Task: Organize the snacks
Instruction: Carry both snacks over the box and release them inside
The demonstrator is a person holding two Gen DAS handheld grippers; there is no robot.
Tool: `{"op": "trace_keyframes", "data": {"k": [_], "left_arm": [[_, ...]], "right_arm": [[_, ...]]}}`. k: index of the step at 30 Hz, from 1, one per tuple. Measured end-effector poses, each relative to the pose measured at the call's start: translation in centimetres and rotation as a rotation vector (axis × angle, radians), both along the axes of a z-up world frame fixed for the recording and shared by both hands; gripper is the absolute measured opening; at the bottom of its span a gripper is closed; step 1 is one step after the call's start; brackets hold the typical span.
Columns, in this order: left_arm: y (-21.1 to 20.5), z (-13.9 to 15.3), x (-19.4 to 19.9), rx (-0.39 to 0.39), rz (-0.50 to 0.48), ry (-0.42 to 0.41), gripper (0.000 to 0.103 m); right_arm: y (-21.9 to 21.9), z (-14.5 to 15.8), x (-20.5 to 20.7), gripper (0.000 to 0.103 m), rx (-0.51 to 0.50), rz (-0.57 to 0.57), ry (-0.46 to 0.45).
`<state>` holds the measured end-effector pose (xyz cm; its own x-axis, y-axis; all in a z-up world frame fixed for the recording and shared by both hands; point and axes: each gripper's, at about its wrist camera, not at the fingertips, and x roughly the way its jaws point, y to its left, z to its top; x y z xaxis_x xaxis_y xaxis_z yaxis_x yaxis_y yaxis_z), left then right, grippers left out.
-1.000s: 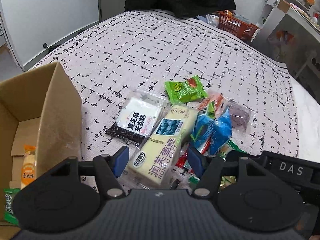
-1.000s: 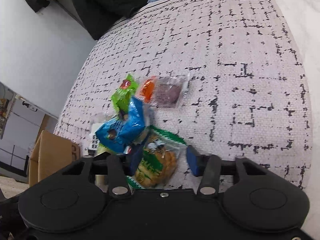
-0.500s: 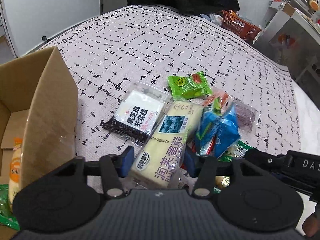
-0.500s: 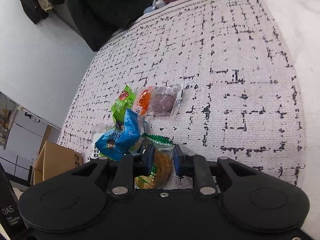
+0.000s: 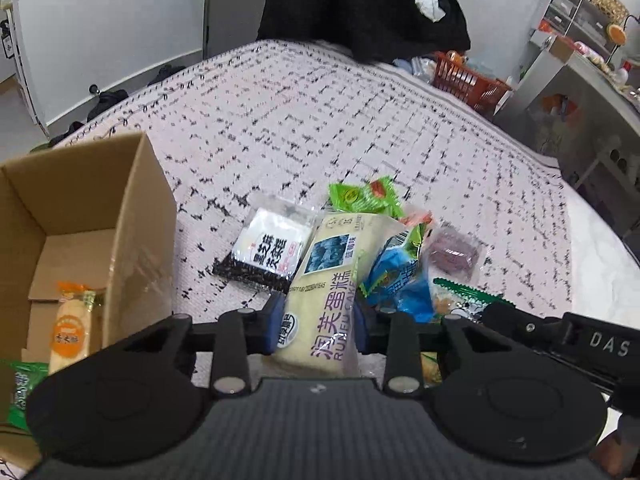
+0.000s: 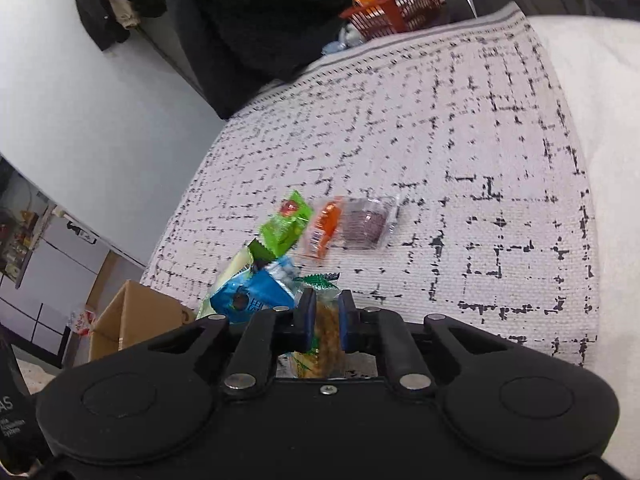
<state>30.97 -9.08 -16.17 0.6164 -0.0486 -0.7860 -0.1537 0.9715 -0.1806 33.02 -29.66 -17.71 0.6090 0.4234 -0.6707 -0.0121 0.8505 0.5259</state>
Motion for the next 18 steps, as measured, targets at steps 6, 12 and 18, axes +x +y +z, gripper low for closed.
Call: {"op": "trace_keyframes", "data": {"k": [6, 12, 18], "left_arm": [[0.0, 2.0, -1.2, -0.005, -0.004, -0.041, 0.033], [0.7, 3.6, -2.4, -0.013, 0.013, -0.076, 0.033], [1.9, 5.3, -4.0, -0.024, 0.038, -0.108, 0.033]], "right_arm": [[0.7, 1.7, -1.0, 0.011, -0.011, 0.004, -0.028], [1.2, 3.5, -1.9, 0.011, -0.018, 0.014, -0.056], [2.3, 5.1, -2.6, 0.011, -0.023, 0.029, -0.084]]}}
